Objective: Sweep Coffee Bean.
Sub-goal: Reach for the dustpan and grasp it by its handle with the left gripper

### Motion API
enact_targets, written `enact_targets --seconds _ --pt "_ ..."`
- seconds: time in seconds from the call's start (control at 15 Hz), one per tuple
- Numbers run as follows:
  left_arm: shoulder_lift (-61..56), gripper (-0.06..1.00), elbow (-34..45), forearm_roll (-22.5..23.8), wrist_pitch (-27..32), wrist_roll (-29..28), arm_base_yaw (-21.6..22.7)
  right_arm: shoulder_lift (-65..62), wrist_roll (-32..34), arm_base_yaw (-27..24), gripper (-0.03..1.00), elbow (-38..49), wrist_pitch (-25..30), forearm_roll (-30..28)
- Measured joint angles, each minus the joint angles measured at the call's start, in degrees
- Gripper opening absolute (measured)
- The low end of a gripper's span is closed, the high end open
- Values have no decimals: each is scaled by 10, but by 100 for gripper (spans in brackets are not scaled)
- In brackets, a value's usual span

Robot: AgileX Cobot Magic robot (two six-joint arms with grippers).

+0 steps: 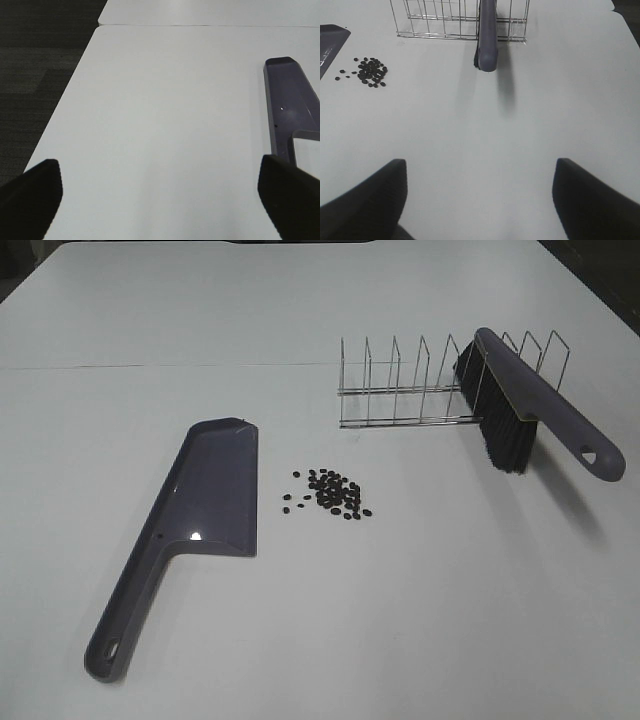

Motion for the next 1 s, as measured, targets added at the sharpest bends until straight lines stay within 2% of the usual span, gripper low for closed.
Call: enact_targets --seconds 1.0 --pt "0 97 0 0 0 0 0 0 2 0 74 0 0 0"
